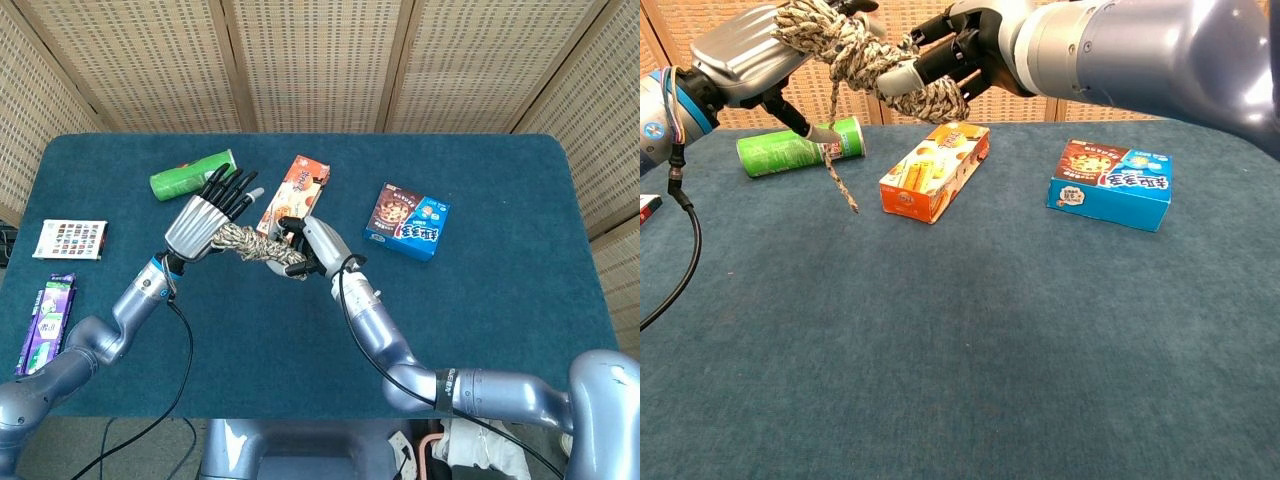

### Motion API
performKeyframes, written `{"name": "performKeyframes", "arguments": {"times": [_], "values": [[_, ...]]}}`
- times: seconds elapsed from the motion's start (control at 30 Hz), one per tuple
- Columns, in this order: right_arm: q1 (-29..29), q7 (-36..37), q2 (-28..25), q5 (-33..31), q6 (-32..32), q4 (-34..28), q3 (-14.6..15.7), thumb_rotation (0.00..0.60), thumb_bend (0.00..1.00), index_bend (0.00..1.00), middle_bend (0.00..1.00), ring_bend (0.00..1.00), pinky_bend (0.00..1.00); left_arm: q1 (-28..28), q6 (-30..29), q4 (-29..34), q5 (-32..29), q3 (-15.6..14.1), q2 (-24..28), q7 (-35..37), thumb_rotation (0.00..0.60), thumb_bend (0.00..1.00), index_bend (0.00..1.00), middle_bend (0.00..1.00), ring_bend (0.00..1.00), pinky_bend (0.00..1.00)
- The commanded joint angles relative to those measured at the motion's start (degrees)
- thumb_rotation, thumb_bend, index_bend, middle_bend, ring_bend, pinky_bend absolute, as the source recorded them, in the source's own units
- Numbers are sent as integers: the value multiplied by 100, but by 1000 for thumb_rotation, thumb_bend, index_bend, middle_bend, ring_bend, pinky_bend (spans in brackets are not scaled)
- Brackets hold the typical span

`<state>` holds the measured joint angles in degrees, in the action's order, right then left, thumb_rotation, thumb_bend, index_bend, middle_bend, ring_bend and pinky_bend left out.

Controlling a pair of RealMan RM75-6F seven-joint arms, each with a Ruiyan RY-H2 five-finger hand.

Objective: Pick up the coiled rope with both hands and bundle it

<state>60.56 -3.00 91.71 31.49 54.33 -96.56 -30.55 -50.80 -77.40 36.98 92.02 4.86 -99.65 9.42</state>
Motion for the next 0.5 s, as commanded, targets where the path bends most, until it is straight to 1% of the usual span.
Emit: {"name": "performKeyframes", "arguments": {"times": [0.03,0.2,0.33,0.5], "values": [[-1,6,-7,0,2,2,4,600,811,701,743,617,712,54,123,343,-107,45,198,38,600,0,0,0,0,0],[-16,5,-34,2,29,24,28,600,811,701,743,617,712,245,239,999,-326,120,608,-49,600,0,0,0,0,0],[-38,-34,-69,24,79,59,72,600,811,702,743,617,712,523,496,1965,-564,83,1323,23,600,0,0,0,0,0],[-75,-114,-119,75,176,101,132,600,811,701,743,617,712,932,513,2679,-786,13,2042,126,600,0,0,0,0,0]]}}
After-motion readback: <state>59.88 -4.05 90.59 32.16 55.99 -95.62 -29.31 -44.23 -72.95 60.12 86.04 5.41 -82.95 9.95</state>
